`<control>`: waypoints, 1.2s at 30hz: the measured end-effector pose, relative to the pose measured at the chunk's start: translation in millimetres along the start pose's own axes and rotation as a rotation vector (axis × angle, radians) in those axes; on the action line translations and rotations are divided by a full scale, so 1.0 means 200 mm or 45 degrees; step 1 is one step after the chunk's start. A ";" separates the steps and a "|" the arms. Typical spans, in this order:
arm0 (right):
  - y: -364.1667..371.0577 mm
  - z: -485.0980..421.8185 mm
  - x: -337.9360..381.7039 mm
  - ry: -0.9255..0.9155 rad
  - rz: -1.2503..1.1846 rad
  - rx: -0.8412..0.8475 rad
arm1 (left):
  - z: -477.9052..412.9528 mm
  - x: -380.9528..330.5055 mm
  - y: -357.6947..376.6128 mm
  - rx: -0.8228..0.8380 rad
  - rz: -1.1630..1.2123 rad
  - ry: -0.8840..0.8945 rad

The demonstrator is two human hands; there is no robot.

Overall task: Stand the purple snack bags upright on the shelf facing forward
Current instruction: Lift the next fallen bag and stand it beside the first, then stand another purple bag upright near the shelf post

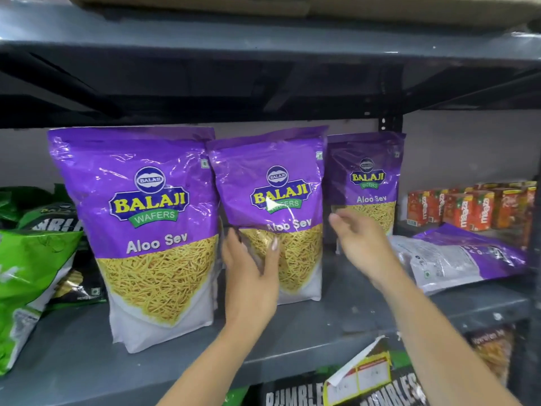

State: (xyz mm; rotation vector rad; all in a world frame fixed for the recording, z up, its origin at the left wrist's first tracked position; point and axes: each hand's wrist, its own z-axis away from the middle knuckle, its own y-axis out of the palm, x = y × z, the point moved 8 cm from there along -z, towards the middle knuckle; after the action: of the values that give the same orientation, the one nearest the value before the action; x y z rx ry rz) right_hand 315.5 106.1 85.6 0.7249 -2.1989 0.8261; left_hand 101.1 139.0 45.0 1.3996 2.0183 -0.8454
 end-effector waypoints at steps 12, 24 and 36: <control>-0.41 0.19 -0.31 0.100 0.900 0.180 | 0.06 -0.40 0.57 0.433 0.120 0.232; -0.75 0.34 -0.61 0.636 0.352 -0.199 | 0.02 -0.36 1.20 1.260 -0.196 -0.315; -0.80 0.13 -0.51 0.193 -0.181 -0.533 | 0.00 -0.46 1.01 0.682 0.489 -0.129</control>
State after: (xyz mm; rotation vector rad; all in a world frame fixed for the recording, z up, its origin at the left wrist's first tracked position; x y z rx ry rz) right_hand 477.9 10.0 49.9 0.5794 -2.0609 0.3201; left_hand 322.0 136.2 73.1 1.9052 1.4257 -1.2990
